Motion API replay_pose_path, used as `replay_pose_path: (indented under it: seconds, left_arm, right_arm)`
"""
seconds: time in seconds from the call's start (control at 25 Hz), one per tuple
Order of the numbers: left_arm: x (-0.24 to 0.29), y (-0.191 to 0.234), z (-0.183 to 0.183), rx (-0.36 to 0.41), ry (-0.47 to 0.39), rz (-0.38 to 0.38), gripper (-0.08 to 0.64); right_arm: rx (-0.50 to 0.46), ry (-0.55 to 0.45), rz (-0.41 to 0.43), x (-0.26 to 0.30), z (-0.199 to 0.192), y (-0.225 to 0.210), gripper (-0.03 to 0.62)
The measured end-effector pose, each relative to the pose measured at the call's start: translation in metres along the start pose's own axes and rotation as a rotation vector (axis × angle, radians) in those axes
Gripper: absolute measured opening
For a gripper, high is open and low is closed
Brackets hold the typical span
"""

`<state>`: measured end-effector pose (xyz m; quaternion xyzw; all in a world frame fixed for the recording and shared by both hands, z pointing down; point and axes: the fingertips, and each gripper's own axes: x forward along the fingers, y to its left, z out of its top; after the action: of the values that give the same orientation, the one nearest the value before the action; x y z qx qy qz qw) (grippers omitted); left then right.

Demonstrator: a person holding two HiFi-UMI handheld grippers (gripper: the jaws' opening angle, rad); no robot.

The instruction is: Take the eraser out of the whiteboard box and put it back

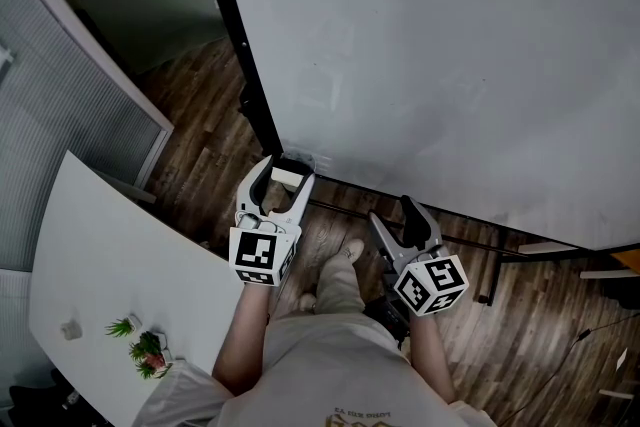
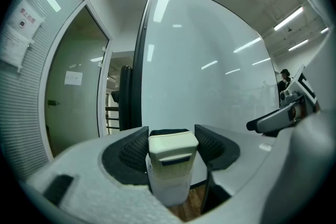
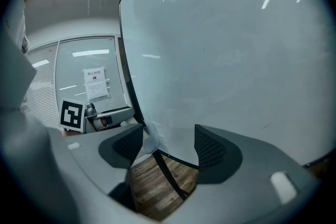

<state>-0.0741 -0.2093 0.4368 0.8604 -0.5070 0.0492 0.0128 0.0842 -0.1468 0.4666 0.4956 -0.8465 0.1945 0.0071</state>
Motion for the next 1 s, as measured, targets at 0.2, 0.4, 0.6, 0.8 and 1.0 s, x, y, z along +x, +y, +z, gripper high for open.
replay_pose_path:
  seconds: [0.2,0.4,0.6,0.8,1.0]
  left_arm:
    - [0.003,0.001,-0.004,-0.004,0.006,0.0,0.27]
    - [0.005,0.002,-0.01,-0.005,0.02,0.0,0.27]
    - [0.009,0.003,-0.014,-0.009,0.026,-0.002,0.27]
    - [0.01,0.004,-0.019,-0.013,0.036,-0.004,0.27]
    - [0.013,0.005,-0.024,-0.018,0.045,-0.007,0.27]
  right_arm:
    - [0.004,0.004,-0.002,0.0,-0.001,-0.002,0.307]
    - [0.007,0.008,-0.003,0.002,-0.003,-0.004,0.307]
    - [0.01,0.012,-0.006,0.004,-0.004,-0.006,0.307]
    - [0.012,0.018,-0.006,0.006,-0.006,-0.006,0.307]
    - [0.013,0.023,-0.009,0.009,-0.008,-0.007,0.305]
